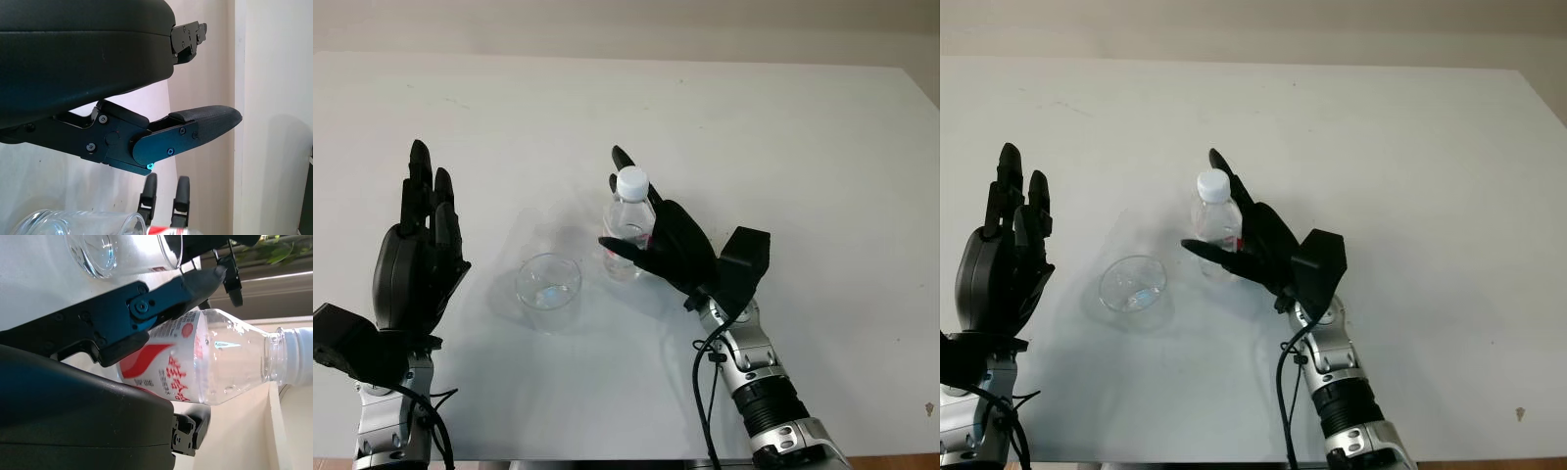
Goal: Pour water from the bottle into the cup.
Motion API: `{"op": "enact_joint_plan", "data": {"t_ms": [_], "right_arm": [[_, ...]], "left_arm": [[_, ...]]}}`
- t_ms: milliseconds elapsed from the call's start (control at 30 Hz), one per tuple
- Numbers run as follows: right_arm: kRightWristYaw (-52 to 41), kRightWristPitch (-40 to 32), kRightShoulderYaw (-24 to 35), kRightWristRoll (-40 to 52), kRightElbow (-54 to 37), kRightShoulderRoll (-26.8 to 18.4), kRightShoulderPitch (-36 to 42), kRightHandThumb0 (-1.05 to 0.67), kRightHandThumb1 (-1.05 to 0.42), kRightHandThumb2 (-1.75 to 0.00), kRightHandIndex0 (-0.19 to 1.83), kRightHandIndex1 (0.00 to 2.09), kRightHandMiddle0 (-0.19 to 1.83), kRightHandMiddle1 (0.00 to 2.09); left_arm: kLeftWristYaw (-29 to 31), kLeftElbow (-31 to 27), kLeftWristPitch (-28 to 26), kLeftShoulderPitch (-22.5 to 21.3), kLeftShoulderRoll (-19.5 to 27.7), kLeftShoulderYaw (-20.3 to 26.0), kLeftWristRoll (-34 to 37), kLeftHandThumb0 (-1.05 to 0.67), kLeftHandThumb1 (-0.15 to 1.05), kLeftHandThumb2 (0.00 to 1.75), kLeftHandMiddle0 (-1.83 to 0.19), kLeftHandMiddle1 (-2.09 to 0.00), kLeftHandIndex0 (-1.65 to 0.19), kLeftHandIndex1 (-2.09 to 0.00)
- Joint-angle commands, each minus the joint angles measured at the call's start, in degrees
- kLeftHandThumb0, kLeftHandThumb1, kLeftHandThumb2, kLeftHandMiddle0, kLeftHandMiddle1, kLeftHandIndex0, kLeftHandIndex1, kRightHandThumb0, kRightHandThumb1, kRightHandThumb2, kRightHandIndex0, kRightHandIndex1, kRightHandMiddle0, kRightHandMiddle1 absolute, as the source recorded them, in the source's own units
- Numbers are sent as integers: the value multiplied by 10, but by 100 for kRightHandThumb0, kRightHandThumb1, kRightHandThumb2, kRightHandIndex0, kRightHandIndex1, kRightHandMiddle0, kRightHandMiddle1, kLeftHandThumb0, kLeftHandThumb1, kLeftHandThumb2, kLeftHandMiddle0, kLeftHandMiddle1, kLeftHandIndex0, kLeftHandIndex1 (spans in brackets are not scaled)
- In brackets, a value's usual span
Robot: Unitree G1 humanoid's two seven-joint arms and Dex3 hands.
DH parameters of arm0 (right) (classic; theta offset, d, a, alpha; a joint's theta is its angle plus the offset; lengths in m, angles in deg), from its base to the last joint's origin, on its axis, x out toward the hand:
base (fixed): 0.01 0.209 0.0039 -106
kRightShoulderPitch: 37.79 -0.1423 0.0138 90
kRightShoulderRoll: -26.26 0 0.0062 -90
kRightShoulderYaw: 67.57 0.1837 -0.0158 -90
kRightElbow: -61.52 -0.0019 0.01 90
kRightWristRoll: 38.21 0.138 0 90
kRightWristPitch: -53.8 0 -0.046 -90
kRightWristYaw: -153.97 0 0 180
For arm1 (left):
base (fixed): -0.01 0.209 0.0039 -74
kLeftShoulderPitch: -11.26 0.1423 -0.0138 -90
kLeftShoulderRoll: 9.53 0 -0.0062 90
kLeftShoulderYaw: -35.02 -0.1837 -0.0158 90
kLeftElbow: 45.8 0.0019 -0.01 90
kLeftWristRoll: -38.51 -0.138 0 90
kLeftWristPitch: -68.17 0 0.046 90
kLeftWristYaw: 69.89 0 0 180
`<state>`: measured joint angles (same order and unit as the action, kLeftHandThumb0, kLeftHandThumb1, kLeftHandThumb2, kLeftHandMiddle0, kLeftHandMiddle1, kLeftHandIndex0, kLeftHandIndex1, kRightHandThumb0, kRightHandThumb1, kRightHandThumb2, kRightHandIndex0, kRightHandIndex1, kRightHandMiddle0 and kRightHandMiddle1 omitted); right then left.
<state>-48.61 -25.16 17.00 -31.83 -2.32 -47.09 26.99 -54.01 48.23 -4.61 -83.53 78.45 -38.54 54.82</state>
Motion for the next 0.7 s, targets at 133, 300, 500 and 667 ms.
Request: {"op": "enact_joint_plan", "data": {"t_ms": [133, 300, 500, 667], "right_arm": [[-10, 16, -6, -16, -2, -10, -7, -51, -96, -6, 42, 209, 15, 209], [-55, 9, -24, -32, -14, -39, -13, -50, -98, -6, 64, 209, 43, 209], [-60, 48, -39, -67, -11, -60, -15, -58, -103, -9, 99, 209, 73, 209], [-7, 79, -37, -105, 1, -62, -12, -52, -105, -33, 145, 209, 122, 209]], "left_arm": [[1, 1, 7, 5, -1, 1, -1, -68, 105, 70, 19, 0, 19, 0], [2, 0, 2, 2, -2, 4, 8, -69, 105, 69, 19, 0, 19, 0], [0, 0, 2, -1, 2, 7, 9, -68, 105, 69, 19, 0, 19, 0], [3, 2, 4, 2, 3, 10, 11, -67, 105, 70, 19, 0, 19, 0]]}}
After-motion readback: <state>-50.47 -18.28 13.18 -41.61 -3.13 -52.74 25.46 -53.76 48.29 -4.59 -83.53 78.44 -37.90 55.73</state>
